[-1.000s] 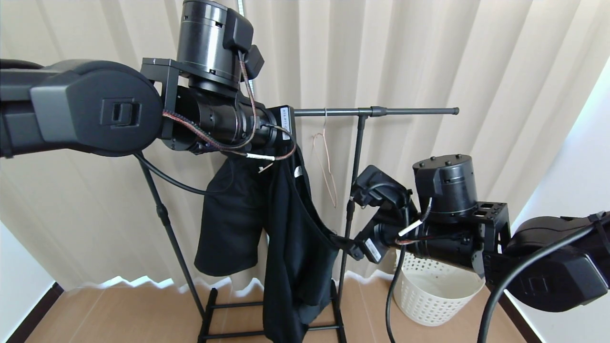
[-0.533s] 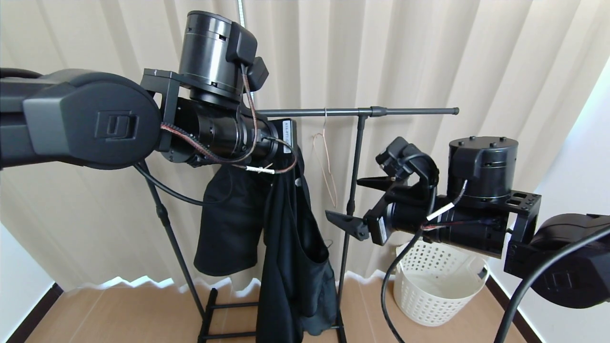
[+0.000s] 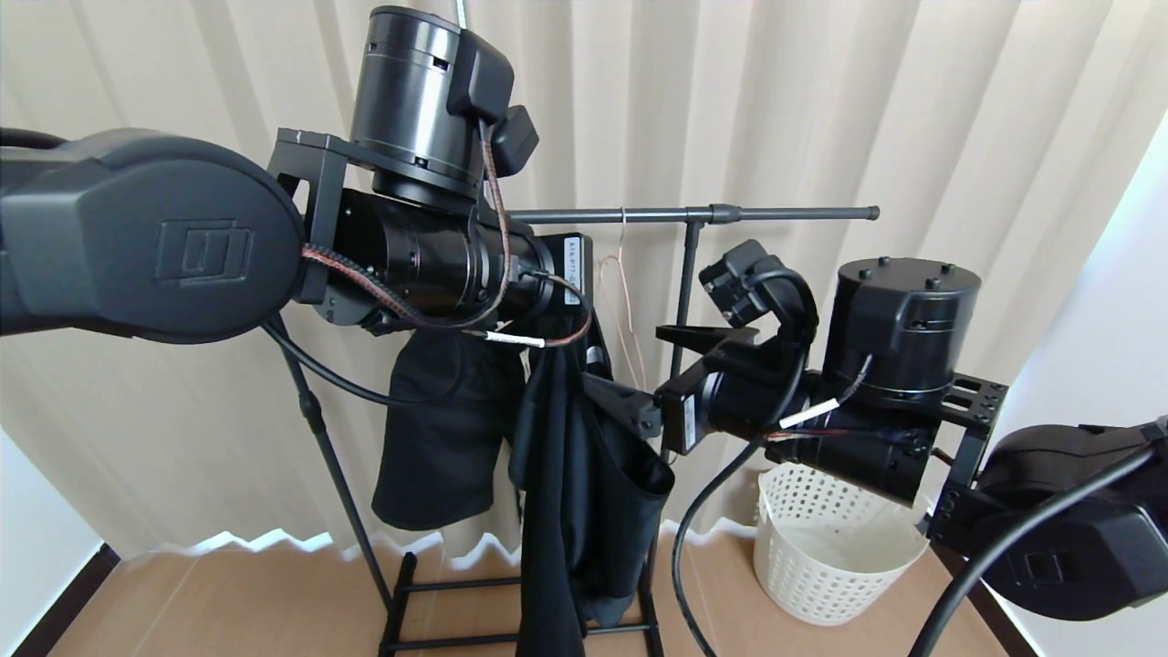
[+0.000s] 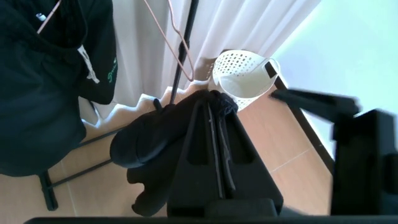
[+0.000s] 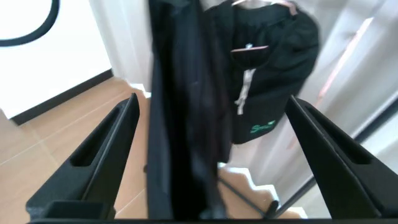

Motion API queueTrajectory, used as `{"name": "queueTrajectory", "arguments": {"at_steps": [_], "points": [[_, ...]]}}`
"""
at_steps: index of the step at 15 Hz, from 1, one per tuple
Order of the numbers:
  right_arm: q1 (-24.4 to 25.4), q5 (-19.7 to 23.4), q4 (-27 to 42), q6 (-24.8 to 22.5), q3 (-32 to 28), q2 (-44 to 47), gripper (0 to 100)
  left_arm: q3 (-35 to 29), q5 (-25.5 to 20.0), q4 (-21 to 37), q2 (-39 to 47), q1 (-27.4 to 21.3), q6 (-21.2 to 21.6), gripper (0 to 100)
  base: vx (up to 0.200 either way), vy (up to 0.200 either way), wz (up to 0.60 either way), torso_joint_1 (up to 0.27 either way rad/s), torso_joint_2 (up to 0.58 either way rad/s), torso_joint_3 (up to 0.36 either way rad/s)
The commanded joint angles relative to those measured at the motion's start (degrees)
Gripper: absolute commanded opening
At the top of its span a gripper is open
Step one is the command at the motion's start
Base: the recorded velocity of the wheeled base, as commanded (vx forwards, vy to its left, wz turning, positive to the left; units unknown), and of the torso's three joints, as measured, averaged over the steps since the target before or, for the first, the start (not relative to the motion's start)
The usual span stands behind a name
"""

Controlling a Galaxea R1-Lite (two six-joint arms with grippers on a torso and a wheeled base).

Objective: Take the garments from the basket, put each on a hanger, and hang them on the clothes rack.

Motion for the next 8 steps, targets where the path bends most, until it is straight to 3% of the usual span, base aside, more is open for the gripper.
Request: {"name": "queueTrajectory", "arguments": {"at_steps": [1,8], "points": [[0.0,-1.6,0.2,0.0,-1.7,3.8,100,0.1,0.0,0.0,-0.8,-0.5,0.0,0,0.0,0.0,0.0,0.0,0.0,0.0],[-3.4,-3.1,0.4,-0.9,-3.0,6.3,100,2.6,0.1,0.0,-3.7,-0.9,0.2,0,0.0,0.0,0.0,0.0,0.0,0.0]]}}
